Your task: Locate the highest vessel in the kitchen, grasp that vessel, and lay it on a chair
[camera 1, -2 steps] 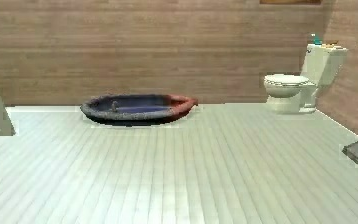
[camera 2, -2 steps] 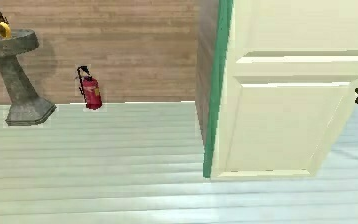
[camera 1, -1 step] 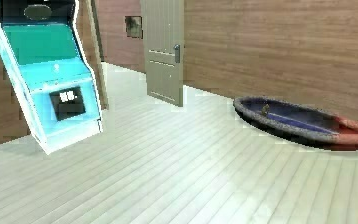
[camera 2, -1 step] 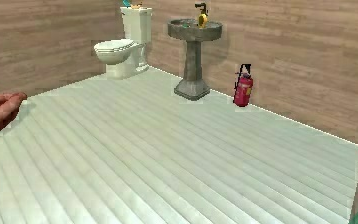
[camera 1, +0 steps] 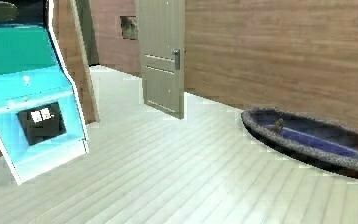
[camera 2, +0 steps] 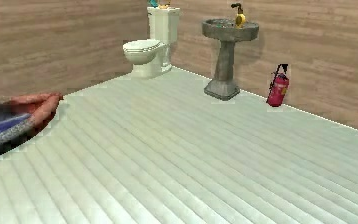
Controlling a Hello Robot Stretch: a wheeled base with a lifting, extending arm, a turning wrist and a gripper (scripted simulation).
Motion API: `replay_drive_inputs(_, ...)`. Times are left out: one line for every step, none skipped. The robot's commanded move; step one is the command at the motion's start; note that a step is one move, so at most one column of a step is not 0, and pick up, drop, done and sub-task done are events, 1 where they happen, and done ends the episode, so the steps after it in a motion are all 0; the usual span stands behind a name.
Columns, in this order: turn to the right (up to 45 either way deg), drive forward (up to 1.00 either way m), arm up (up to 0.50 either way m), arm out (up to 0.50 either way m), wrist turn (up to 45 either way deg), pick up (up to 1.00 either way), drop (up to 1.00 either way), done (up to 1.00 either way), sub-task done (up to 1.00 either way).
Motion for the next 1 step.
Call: replay_drive_inputs(-45.0,0.00,0.00,0.00,0.0,0.00,0.00,0.00,0.00)
